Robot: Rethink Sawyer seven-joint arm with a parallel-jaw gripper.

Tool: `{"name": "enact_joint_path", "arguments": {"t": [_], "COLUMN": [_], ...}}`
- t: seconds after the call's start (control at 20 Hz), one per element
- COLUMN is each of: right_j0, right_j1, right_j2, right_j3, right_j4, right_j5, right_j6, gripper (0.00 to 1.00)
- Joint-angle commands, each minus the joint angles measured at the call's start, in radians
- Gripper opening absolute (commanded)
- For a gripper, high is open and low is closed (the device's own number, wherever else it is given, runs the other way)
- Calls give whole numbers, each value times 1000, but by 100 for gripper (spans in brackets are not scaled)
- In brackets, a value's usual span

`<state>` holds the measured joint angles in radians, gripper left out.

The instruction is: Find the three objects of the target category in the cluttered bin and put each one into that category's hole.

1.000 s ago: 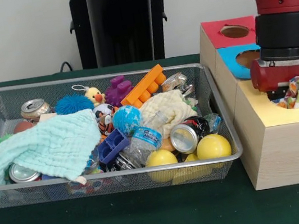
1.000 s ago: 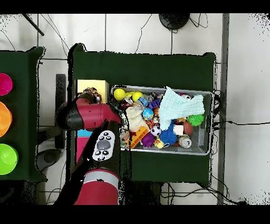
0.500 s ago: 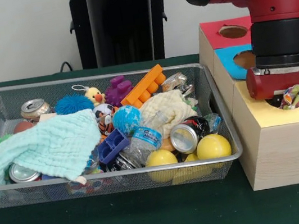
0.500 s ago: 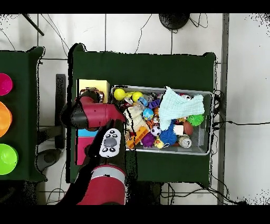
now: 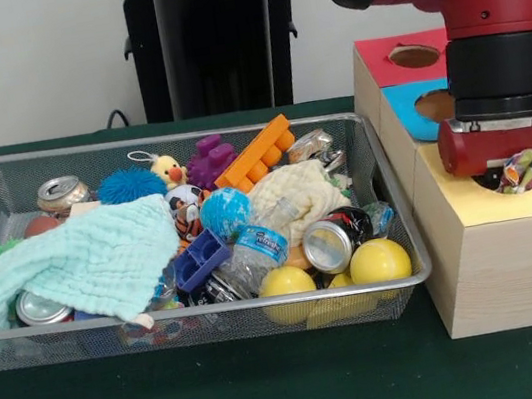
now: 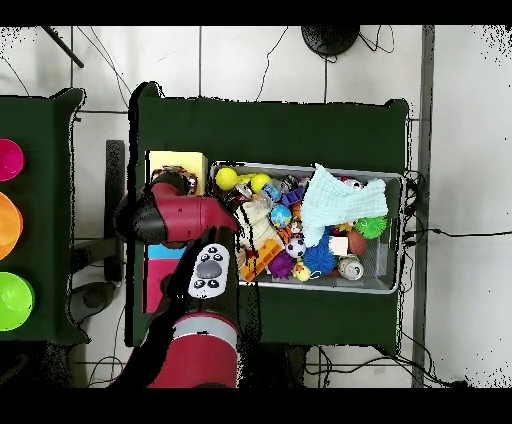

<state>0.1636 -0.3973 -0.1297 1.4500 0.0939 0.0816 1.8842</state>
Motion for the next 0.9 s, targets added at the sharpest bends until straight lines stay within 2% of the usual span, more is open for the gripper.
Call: {"name": "enact_joint_path", "arguments": {"t": [0.05,0.25,0.55,0.9], "right_j0": [-19,-27,-33,-47], "right_j1": [12,-78,-221,-297], "right_j2": [37,39,15,28], "right_j3": [131,150,128,137], "right_j4": [-28,-30,-39,-57], "right_j5": [238,341,577,663], "right_j6": [74,49,4,-8], "gripper": [100,100,100,100]}}
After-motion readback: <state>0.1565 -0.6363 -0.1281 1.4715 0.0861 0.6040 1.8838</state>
